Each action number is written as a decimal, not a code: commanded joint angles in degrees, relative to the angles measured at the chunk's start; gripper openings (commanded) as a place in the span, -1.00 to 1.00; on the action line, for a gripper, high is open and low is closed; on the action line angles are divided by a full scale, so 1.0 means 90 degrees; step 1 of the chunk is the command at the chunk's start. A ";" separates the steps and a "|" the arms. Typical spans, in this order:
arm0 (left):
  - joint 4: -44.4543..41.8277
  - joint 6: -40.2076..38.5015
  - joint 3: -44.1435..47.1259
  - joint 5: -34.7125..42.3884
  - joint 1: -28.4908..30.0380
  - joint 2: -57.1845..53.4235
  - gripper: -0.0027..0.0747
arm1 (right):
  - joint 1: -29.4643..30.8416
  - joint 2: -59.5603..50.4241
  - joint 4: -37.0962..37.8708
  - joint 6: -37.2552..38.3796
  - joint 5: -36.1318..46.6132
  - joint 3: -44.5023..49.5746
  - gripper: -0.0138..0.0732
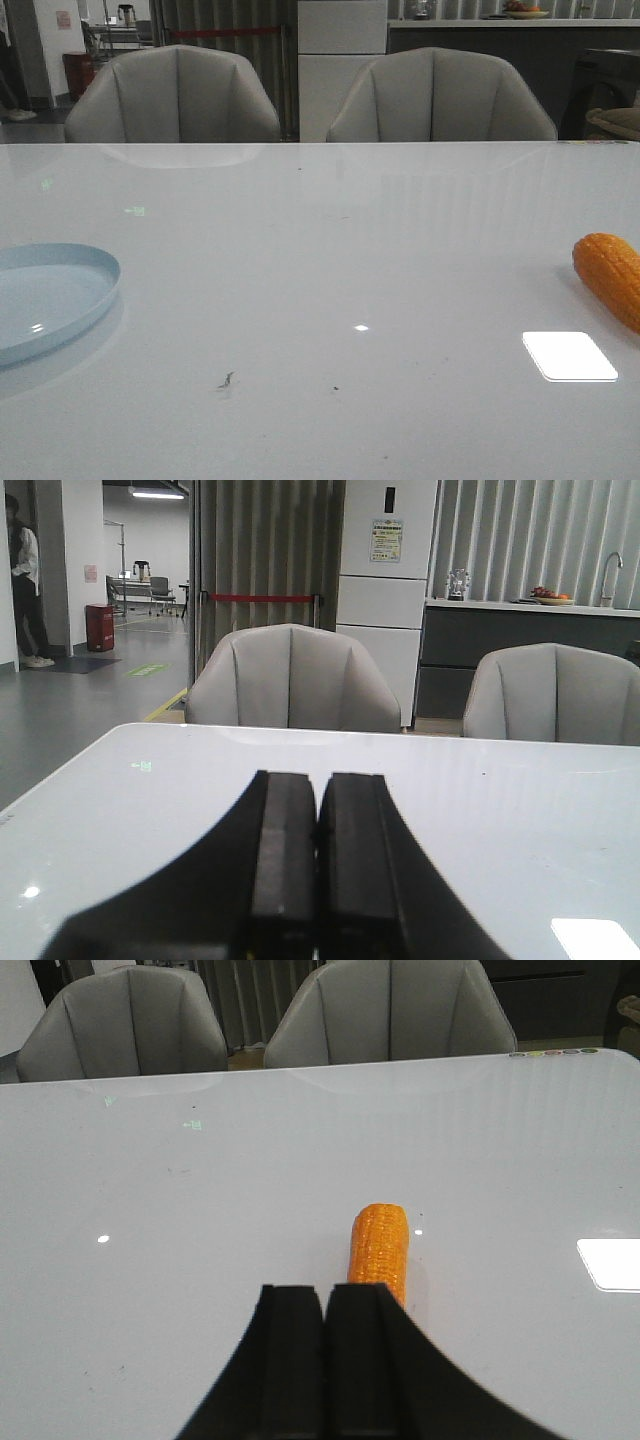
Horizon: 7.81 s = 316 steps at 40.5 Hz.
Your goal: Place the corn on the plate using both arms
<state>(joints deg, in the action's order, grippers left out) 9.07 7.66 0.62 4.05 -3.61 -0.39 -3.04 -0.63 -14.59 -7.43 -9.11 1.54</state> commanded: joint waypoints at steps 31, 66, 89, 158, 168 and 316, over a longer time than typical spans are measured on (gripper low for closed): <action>0.0005 -0.0009 0.0231 0.0508 -0.0032 -0.0124 -0.69 | -0.0023 -0.0152 -0.0036 -0.0019 0.0479 -0.0131 -0.55; -0.0036 -0.0009 -0.2108 0.0311 -0.0032 0.0131 -0.69 | -0.0023 -0.0065 -0.0447 0.0213 0.1560 -0.2014 -0.55; -0.0234 -0.0009 -0.4121 -0.1055 -0.0032 0.3164 -0.69 | -0.0023 0.2969 -0.0422 0.0190 0.0046 -0.3828 -0.55; 0.0911 -0.0851 -0.3437 -0.1691 0.0586 0.6072 0.29 | -0.0023 0.4738 -0.0525 0.0190 -0.1488 -0.3721 0.30; 0.0629 -0.0851 -0.4959 -0.2553 0.1181 0.8101 0.29 | -0.0023 0.4738 -0.0525 0.0190 -0.1488 -0.3721 0.30; 0.0602 0.0769 -1.1293 -0.6025 -0.2653 1.1999 0.23 | -0.0023 0.4738 -0.0525 0.0190 -0.1727 -0.3714 0.29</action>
<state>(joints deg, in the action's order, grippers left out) 13.33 13.91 -98.68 -54.90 -26.99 115.27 -3.04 41.89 -18.44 -5.58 -28.07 -30.45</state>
